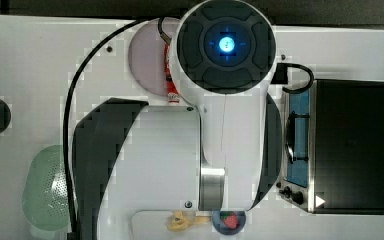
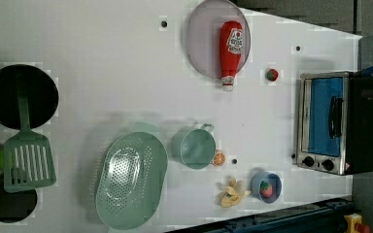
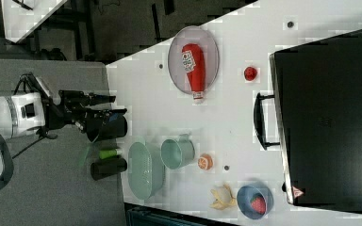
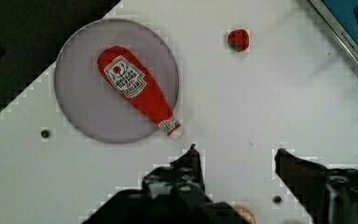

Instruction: Pick ketchup from plate and place it on table.

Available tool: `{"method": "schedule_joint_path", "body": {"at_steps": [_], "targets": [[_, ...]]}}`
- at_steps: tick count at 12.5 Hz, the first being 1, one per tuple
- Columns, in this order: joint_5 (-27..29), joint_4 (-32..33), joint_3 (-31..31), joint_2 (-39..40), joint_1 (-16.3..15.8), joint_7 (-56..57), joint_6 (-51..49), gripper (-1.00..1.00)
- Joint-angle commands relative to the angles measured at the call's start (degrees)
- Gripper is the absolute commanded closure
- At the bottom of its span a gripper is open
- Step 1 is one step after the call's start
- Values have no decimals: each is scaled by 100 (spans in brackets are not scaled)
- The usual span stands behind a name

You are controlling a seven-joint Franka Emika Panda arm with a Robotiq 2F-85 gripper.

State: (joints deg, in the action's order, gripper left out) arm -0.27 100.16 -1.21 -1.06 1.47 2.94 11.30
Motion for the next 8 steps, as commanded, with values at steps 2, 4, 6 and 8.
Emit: {"method": "schedule_joint_path", "body": {"at_steps": [2,4,6,8], "targets": [[158,532,-276,-683,529,-349,-548,-82],[160,533,-310,-548,492,-344,-513,-100],[160,532,-385,-291,459,-339,-386,-100],[160,530,-466,39,400,-306,-135,-100]]}}
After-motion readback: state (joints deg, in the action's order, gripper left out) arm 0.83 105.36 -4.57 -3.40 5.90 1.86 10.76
